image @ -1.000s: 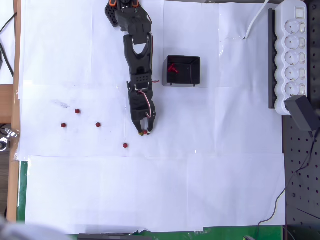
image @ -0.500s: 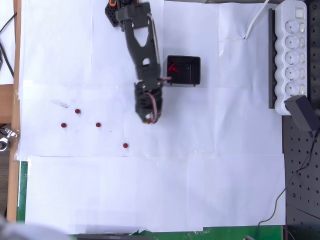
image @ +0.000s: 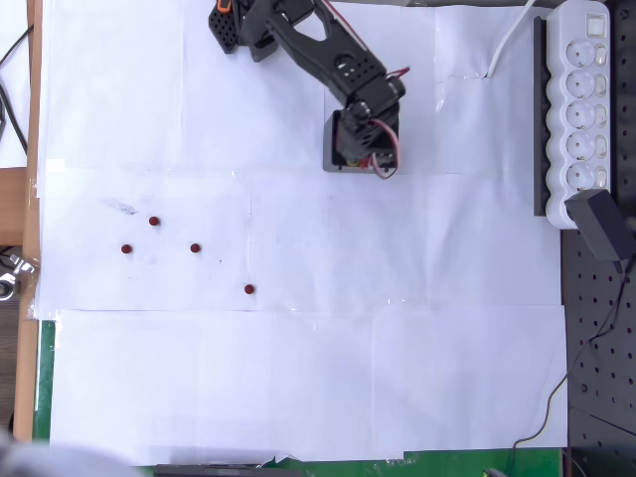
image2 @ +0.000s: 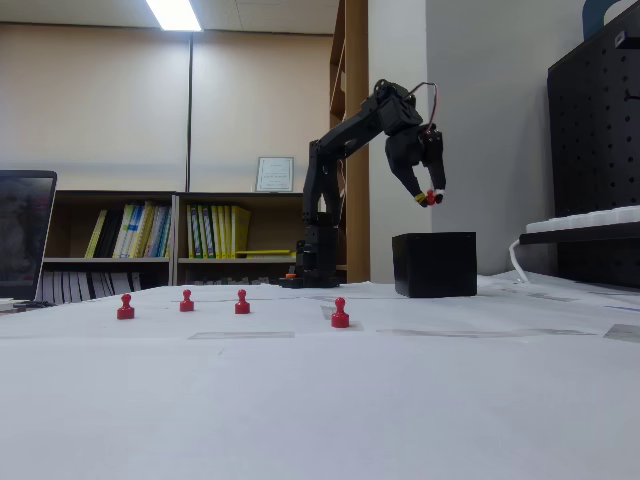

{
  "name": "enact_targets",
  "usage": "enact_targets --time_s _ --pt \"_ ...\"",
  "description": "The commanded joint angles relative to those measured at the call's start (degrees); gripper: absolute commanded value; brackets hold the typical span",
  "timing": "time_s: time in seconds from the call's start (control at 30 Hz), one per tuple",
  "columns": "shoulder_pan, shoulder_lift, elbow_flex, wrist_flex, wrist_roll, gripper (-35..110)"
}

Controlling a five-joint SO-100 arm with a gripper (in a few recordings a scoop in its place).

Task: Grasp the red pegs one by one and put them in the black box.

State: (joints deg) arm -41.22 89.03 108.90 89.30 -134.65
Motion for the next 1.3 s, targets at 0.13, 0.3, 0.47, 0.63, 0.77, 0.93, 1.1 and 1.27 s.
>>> enact_targets --time_s 0.13,0.3,0.47,0.63,0.77,0.93,1.1,1.27 --pt "-3.4 0.2 -9.8 -8.4 -0.4 0" --pt "-2.8 -0.2 -11.9 -9.8 1.1 9" --pt "-1.3 -3.9 -11.6 -9.3 2.8 23" --pt "0.4 -9.7 -9.1 -7.8 3.3 25" --pt "5.0 -15.2 -8.1 -7.0 6.1 25" --pt "20.5 -18.8 -14.6 -13.1 17.2 25" --pt "34.4 -19.3 -31.6 -31.3 28.8 25" --pt "40.7 -19.6 -41.3 -38.2 35.3 25"
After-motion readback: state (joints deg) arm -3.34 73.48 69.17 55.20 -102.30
